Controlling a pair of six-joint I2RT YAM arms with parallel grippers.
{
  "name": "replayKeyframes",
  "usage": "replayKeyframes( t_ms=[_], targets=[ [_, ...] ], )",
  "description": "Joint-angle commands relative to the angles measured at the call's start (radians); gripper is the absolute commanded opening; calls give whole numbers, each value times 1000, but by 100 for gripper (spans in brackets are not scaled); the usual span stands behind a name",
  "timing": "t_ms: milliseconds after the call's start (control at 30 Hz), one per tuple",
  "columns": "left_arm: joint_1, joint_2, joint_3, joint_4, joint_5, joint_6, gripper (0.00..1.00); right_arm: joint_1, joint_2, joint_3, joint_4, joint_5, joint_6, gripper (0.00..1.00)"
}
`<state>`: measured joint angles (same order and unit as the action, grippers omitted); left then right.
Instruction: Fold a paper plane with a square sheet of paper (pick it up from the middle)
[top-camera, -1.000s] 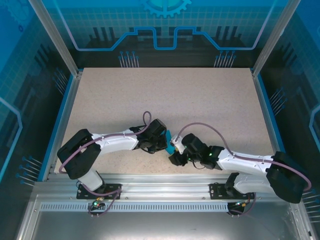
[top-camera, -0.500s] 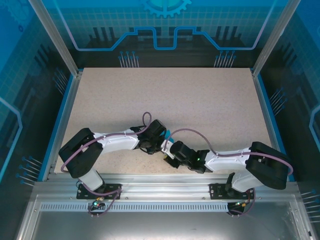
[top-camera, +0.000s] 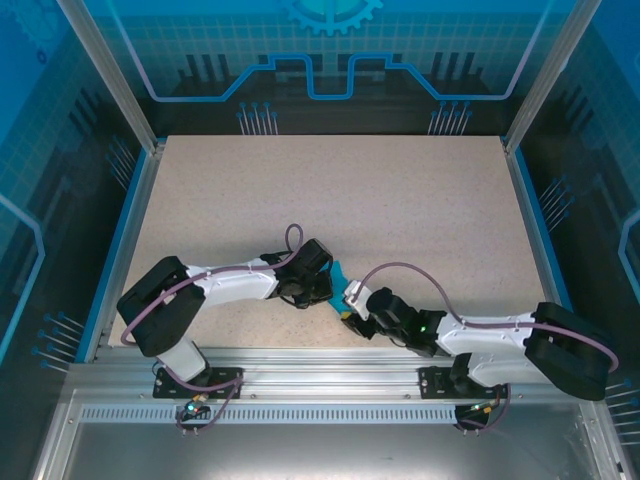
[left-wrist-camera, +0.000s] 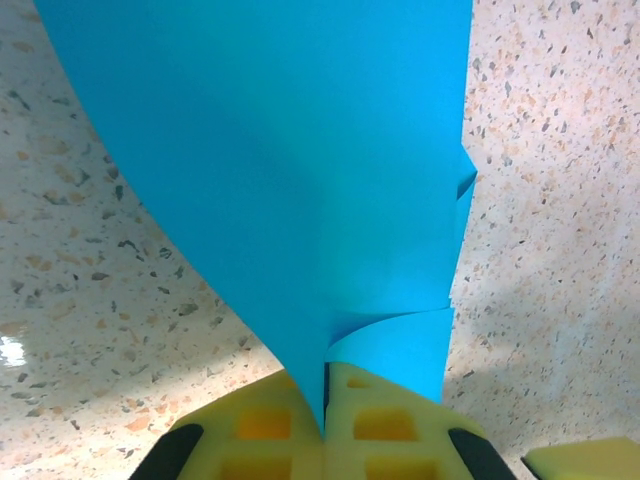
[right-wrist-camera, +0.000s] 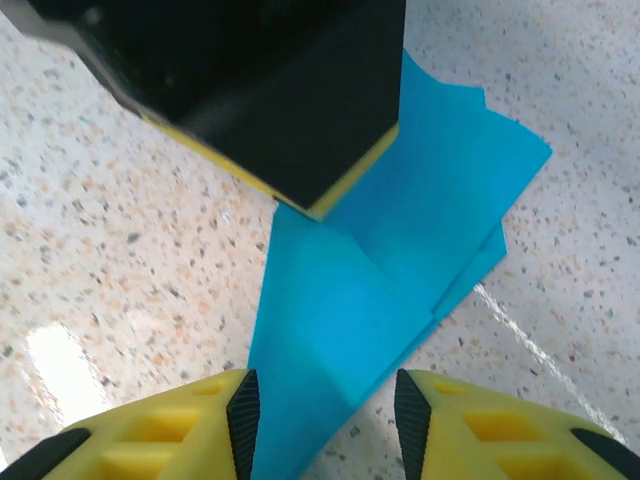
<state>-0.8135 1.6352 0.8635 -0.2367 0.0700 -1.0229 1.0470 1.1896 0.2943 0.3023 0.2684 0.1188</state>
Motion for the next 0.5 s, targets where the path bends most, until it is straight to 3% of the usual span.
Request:
replayKeyframes(
  t_ms=[0,467],
  targets=[
    [6,-24,25,5,32,-19,0,16,23,34,42,-31,-18,44],
    [19,-35,31,3,86,-43,0,71,162,57,150,98,-121,43]
  ],
)
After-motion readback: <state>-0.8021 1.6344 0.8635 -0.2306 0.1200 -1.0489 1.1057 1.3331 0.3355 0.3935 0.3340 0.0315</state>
